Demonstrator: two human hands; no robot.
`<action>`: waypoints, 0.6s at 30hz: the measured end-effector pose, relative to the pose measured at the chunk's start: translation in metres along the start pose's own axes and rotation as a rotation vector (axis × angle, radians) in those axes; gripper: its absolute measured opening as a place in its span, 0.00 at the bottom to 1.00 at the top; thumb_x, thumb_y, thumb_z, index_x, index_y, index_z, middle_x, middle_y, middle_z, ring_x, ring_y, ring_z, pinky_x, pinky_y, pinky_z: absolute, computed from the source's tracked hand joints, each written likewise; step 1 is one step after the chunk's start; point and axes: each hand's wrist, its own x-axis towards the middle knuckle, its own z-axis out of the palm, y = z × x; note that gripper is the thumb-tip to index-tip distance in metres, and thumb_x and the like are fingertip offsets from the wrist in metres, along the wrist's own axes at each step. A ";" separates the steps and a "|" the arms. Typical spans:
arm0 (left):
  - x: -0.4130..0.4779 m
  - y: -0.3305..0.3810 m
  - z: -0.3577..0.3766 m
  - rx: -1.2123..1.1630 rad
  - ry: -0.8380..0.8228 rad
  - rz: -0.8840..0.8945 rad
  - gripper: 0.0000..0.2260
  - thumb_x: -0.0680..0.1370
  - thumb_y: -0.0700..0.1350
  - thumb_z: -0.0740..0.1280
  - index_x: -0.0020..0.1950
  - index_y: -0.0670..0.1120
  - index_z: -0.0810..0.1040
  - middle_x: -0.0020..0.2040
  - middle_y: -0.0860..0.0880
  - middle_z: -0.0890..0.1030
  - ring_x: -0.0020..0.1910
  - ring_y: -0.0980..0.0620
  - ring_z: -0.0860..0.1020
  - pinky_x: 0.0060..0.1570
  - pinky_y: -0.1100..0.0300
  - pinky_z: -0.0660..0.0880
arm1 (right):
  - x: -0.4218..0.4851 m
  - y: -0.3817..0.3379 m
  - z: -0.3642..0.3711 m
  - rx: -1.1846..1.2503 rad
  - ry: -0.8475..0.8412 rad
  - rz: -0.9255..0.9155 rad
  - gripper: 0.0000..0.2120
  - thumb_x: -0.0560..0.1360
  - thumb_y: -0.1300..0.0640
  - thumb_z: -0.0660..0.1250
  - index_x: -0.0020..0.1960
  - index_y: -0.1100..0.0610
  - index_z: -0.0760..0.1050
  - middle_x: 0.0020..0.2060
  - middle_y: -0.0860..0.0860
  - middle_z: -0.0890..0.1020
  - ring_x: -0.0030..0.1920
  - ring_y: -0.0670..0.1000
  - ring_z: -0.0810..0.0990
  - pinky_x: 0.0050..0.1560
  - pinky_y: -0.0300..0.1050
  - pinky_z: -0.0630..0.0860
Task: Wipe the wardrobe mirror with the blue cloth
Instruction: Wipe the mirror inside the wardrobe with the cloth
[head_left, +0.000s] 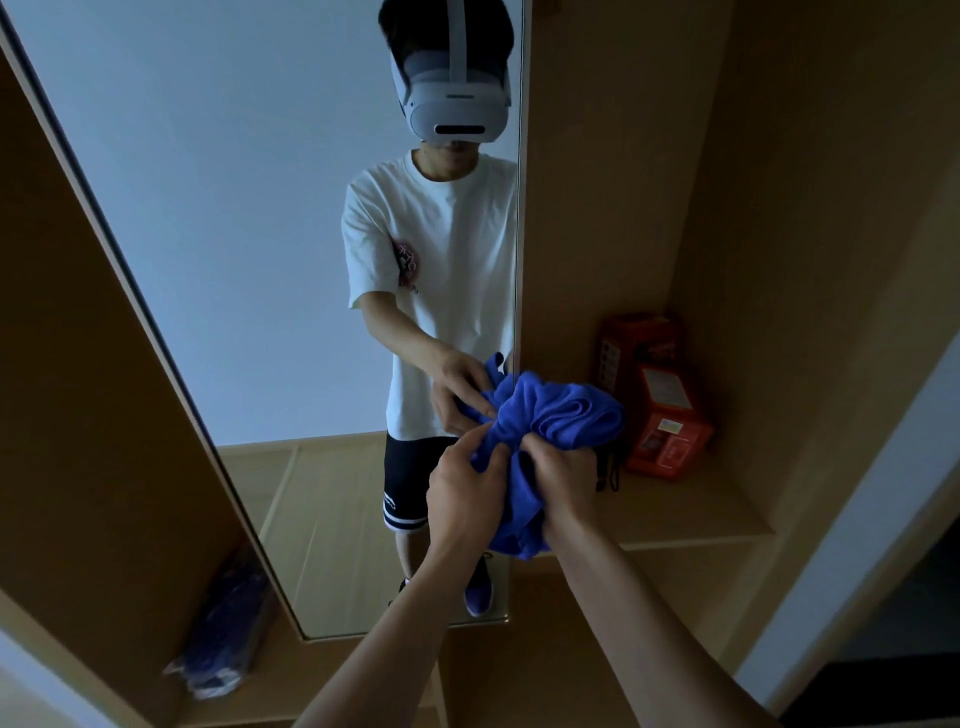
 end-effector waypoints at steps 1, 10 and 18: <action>-0.001 0.000 0.000 0.001 0.001 -0.004 0.12 0.81 0.52 0.66 0.63 0.57 0.81 0.49 0.55 0.84 0.50 0.53 0.82 0.53 0.49 0.80 | 0.001 0.001 0.000 0.000 0.002 0.010 0.08 0.70 0.70 0.67 0.42 0.59 0.79 0.32 0.50 0.82 0.35 0.53 0.82 0.39 0.50 0.79; 0.026 0.061 -0.022 0.033 0.023 0.120 0.07 0.81 0.51 0.65 0.50 0.54 0.83 0.41 0.53 0.83 0.42 0.52 0.81 0.39 0.55 0.73 | 0.005 -0.062 0.028 0.025 0.015 -0.127 0.08 0.67 0.67 0.67 0.35 0.56 0.73 0.29 0.52 0.77 0.32 0.55 0.77 0.35 0.49 0.74; 0.048 0.128 -0.041 -0.023 0.098 0.295 0.09 0.81 0.50 0.66 0.40 0.57 0.77 0.33 0.58 0.79 0.35 0.57 0.76 0.35 0.60 0.67 | 0.003 -0.142 0.053 0.041 -0.041 -0.301 0.08 0.68 0.67 0.67 0.36 0.57 0.71 0.30 0.54 0.74 0.32 0.54 0.74 0.34 0.49 0.72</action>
